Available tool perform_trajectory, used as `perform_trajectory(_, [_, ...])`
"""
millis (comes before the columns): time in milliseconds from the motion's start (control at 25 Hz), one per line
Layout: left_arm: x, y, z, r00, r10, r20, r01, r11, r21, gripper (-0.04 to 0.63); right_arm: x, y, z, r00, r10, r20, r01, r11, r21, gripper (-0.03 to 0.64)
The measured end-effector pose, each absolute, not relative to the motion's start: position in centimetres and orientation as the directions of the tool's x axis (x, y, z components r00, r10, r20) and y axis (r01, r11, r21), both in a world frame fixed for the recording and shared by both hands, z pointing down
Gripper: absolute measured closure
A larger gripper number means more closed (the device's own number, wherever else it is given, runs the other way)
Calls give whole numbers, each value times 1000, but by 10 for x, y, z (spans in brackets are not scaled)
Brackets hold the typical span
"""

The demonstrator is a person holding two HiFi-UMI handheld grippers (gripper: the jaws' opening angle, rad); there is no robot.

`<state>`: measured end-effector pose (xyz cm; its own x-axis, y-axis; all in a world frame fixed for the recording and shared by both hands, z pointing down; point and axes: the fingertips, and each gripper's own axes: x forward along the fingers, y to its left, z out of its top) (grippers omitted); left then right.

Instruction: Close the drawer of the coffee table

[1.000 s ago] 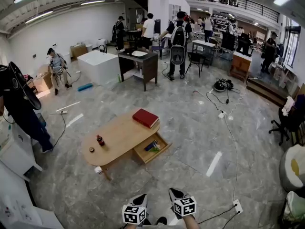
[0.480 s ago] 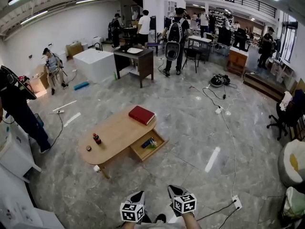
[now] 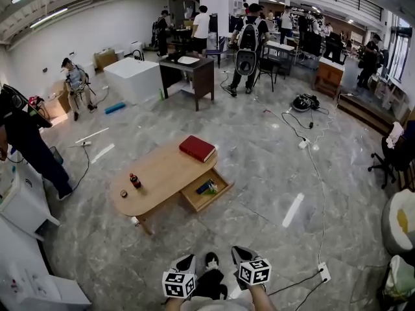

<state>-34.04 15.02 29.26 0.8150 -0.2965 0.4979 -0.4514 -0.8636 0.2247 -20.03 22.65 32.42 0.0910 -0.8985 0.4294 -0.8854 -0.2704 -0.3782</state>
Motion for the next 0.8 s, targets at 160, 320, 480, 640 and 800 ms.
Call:
perform_trajectory(160, [-330,146,302,813,-294,503,-461,-852,247,586,-194,230,327,81,-892,445,-895,-262,-361,602])
perform_trajectory(320, [-313,125,304,802,-312,509,-484,-838,250,586,-168,220,329,89,-889,450,-887,-276,-370,601])
perform_trajectory(480, [-291,100,302,797,-318,514,-492,-834,248,586,-145,202,330,98,-885,455,-875,-294,-384,602])
perform_trajectory(640, [-267,76,311,786,-320,529,-508,-822,257,586,-130,185,338,72,-876,477,-878,-282,-386,602])
perform_trajectory(800, [-235,44,318,766,-332,551,-536,-802,262,586,-97,174,338,62,-859,508,-886,-282,-368,602])
